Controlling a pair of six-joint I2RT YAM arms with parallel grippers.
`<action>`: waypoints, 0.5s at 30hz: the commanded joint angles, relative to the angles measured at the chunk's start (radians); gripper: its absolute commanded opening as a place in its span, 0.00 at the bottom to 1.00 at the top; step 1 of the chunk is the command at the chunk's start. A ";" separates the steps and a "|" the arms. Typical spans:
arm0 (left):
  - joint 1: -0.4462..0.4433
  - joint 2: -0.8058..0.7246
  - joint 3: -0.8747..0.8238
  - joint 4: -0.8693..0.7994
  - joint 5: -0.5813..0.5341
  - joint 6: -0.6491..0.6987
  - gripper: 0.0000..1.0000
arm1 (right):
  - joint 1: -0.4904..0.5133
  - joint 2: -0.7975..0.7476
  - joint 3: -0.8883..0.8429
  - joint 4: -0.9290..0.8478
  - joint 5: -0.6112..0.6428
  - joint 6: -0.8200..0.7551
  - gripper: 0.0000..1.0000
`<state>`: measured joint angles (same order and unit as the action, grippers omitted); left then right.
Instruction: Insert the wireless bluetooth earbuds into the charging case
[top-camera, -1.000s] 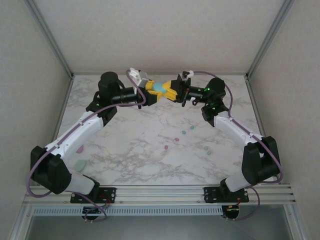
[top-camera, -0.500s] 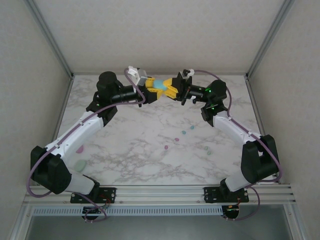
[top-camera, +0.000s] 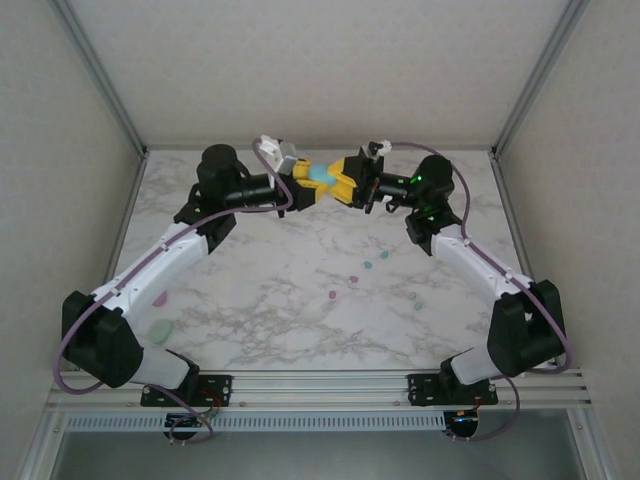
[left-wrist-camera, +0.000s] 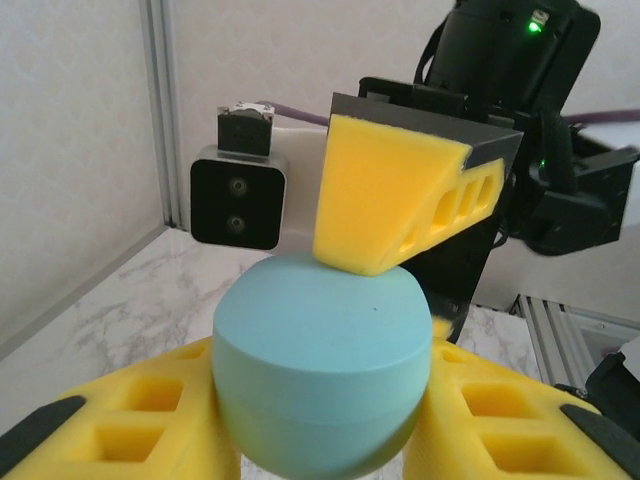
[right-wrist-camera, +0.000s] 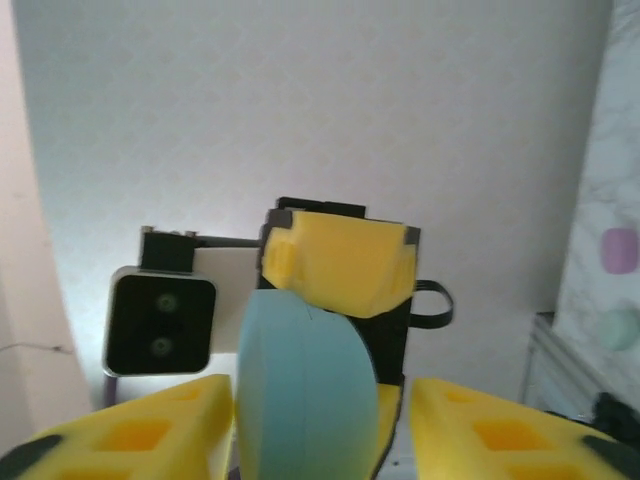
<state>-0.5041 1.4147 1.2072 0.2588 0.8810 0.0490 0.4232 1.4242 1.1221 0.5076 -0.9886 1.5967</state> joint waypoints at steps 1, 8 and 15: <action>-0.020 -0.035 -0.040 0.041 -0.026 0.017 0.25 | 0.000 -0.078 0.137 -0.565 0.088 -0.468 0.56; -0.073 -0.077 -0.119 0.045 -0.119 0.059 0.23 | 0.002 -0.219 0.184 -0.928 0.404 -0.958 0.64; -0.158 -0.074 -0.174 0.080 -0.195 0.106 0.21 | 0.015 -0.288 0.116 -1.047 0.459 -1.333 0.68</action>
<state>-0.6342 1.3590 1.0565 0.2882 0.7357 0.1284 0.4263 1.1362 1.2610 -0.4023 -0.6132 0.5262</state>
